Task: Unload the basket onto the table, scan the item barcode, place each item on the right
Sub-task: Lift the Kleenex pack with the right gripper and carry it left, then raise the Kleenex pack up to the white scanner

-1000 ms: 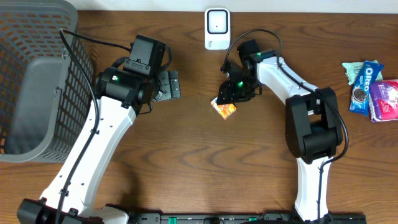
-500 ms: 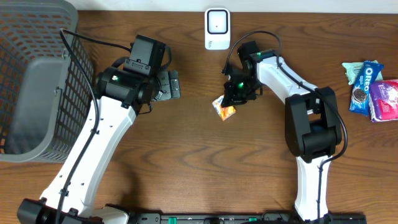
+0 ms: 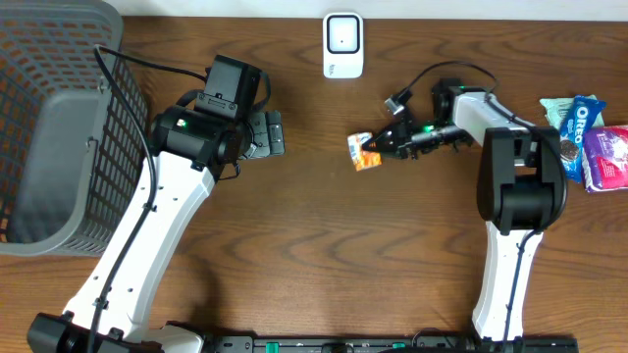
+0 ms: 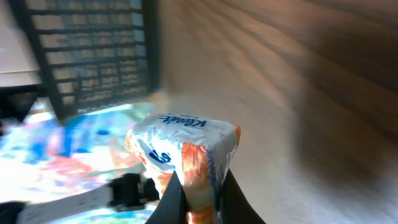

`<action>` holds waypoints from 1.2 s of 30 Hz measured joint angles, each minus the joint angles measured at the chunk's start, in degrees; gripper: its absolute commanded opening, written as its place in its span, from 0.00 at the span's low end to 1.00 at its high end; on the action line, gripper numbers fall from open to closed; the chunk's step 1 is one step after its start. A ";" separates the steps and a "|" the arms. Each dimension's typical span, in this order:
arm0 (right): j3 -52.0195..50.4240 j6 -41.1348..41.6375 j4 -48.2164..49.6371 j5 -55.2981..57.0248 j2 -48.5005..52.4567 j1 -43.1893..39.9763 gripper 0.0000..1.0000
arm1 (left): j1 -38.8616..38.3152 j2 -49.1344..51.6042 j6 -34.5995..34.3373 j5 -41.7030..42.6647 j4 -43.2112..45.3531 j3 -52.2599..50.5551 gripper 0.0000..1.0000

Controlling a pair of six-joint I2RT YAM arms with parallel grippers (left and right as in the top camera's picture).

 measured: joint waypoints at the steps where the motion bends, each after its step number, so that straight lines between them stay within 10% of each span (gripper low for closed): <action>1: 0.00 -1.70 0.00 -4.20 0.00 -0.11 0.01 | 0.00 0.00 0.00 0.00 0.00 0.00 0.98; 22: 1.68 -0.74 -0.31 -11.93 0.00 5.38 0.01 | 0.00 0.00 0.00 0.00 0.00 0.00 0.98; 29: 26.99 19.45 -0.74 29.92 0.02 9.07 0.01 | 0.00 0.00 0.00 0.00 0.02 0.00 0.98; 36: 33.18 16.57 16.24 81.53 -0.48 18.18 0.01 | 0.00 0.00 0.00 0.00 0.02 0.00 0.98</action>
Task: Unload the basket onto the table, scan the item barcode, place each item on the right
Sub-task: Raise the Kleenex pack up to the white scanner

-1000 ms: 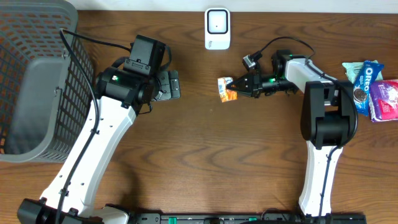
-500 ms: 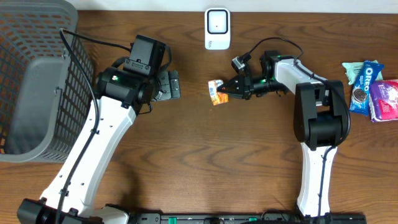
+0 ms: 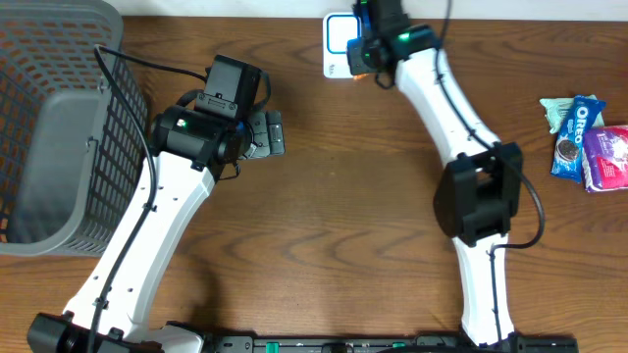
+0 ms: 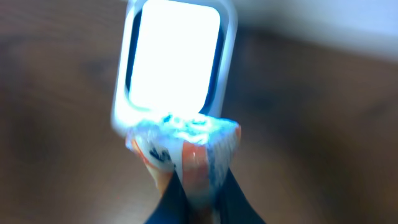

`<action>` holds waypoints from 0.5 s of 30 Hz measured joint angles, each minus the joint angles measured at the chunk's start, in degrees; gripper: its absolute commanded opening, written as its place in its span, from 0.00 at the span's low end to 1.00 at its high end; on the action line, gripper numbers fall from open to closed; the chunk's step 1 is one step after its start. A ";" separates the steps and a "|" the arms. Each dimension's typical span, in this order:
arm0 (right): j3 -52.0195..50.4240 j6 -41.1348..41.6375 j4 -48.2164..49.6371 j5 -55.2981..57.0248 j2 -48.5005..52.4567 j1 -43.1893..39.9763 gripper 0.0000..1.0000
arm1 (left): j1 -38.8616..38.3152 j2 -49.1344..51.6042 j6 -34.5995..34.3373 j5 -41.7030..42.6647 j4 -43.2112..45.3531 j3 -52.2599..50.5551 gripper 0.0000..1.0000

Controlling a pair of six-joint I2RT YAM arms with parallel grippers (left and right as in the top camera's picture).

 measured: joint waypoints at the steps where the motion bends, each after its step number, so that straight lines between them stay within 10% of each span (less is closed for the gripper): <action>1: -0.07 -2.16 3.76 4.24 0.22 1.03 0.01 | 0.00 0.00 -0.02 0.00 -0.04 0.00 0.98; 15: -0.11 -13.25 19.43 12.50 5.90 2.71 0.01 | 0.00 0.00 0.00 0.00 0.00 0.00 0.98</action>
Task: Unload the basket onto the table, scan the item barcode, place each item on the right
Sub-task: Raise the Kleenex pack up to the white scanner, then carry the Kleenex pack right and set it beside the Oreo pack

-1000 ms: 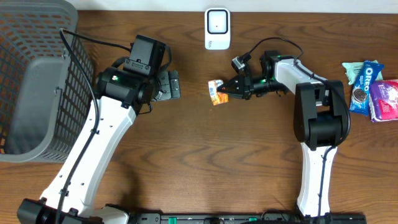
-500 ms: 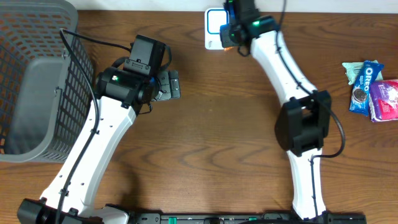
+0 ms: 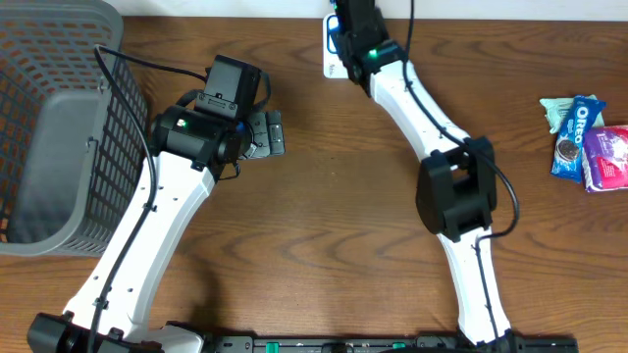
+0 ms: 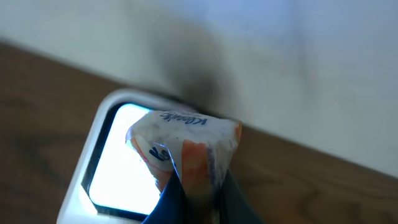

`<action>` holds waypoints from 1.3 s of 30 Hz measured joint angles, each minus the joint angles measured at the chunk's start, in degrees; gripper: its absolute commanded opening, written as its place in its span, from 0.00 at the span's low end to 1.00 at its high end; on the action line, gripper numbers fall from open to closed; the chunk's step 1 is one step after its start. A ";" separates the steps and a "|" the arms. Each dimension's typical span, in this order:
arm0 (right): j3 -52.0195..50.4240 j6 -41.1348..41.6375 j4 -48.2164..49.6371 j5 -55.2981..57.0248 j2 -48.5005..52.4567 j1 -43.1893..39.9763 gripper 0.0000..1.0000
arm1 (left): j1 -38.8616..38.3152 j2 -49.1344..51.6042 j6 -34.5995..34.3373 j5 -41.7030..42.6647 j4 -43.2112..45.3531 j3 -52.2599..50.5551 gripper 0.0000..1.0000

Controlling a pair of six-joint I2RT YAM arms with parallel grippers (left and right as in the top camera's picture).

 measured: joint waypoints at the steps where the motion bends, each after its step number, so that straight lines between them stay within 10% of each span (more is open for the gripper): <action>1: -0.04 -0.17 -0.07 -0.33 0.52 0.00 0.01 | 0.00 0.00 0.00 0.00 -0.02 0.00 0.98; 12: -0.31 4.09 -6.25 1.18 -4.96 -2.86 0.01 | 0.00 0.00 0.00 0.00 -0.02 0.00 0.98; 20: 0.61 6.08 -29.18 5.46 -16.94 -18.78 0.01 | 0.00 0.00 0.00 0.02 -0.02 0.00 0.98; 39: -0.02 17.11 -45.77 -2.14 -7.58 -42.95 0.01 | 0.00 0.00 0.00 0.00 0.00 0.00 0.98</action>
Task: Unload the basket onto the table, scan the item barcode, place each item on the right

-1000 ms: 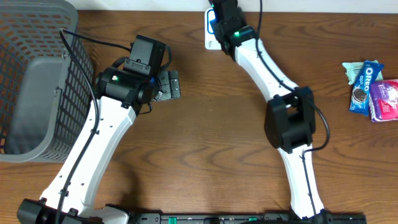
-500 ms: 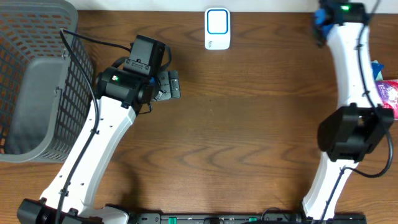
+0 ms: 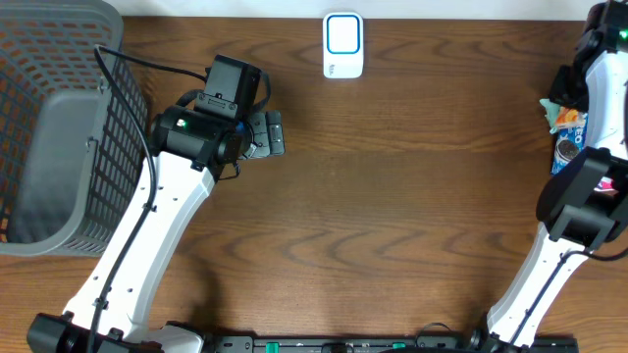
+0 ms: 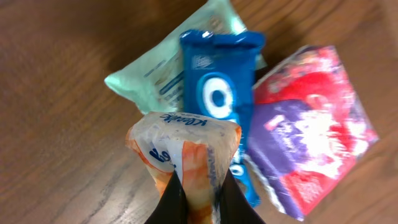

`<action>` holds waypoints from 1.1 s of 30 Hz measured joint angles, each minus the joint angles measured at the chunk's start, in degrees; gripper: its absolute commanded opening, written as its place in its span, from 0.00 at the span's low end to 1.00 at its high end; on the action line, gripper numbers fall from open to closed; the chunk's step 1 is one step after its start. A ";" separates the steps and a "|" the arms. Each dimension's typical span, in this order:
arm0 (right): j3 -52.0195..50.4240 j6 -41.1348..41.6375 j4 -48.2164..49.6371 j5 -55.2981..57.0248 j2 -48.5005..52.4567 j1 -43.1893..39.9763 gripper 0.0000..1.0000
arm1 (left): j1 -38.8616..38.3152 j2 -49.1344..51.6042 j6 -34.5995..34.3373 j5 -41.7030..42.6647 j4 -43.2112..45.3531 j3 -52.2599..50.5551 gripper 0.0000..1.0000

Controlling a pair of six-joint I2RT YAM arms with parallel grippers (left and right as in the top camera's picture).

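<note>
My right gripper [image 4: 198, 200] is shut on a small Kleenex tissue pack [image 4: 184, 149], white with orange and blue print. It holds the pack just above the pile of snack packs at the table's far right. In the overhead view the right arm [image 3: 594, 59] reaches along the right edge, and a bit of the orange pack [image 3: 568, 116] shows below it. The white barcode scanner [image 3: 343, 44] with its blue-lit window stands at the back middle, far from the pack. My left gripper [image 3: 267, 132] hovers left of centre, open and holding nothing.
Under the held pack lie a blue Oreo pack [image 4: 217, 93], a mint-green packet [image 4: 158, 74] and a red and purple packet [image 4: 311, 134]. A grey wire basket [image 3: 54, 127] fills the left side. Brown wooden tabletop [image 3: 392, 216] lies between the arms.
My right gripper was holding the tissue pack over the scanner at the back middle. It is now at the far right, above the snack pile, still shut on the pack. The left arm has not moved.
The right gripper first held the tissue pack above the table's middle. It then held the pack at the scanner's lit window, and afterwards right over the scanner. Now it holds the pack above the snack pile at the far right. The left arm stayed still throughout.
</note>
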 measured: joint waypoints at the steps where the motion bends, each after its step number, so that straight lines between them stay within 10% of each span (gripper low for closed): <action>1: 0.00 0.04 -0.42 -0.24 0.46 -0.02 0.01 | 0.00 0.00 0.00 0.00 -0.02 0.00 0.98; 5: -0.39 0.09 -0.81 -1.18 1.79 -0.83 0.16 | 0.00 0.00 0.00 0.00 -0.02 0.00 0.98; 8: -0.39 0.13 -1.14 -1.46 1.77 -1.11 0.48 | 0.00 0.00 0.00 0.00 -0.02 0.00 0.98; 14: -0.39 0.22 -2.54 -1.66 1.79 -1.18 0.58 | 0.00 0.00 0.00 0.00 -0.02 0.00 0.98; 24: -0.42 0.31 -7.08 -9.73 1.77 -1.18 0.55 | 0.00 0.00 0.00 0.00 0.00 0.00 0.98; 29: -0.39 -3.28 -7.50 -26.49 1.79 -0.61 0.01 | 0.00 0.00 0.00 0.00 -0.02 0.00 0.98; 33: -0.42 -4.79 -9.22 -30.08 1.79 1.42 0.01 | 0.00 0.00 0.00 0.00 -0.02 0.00 0.98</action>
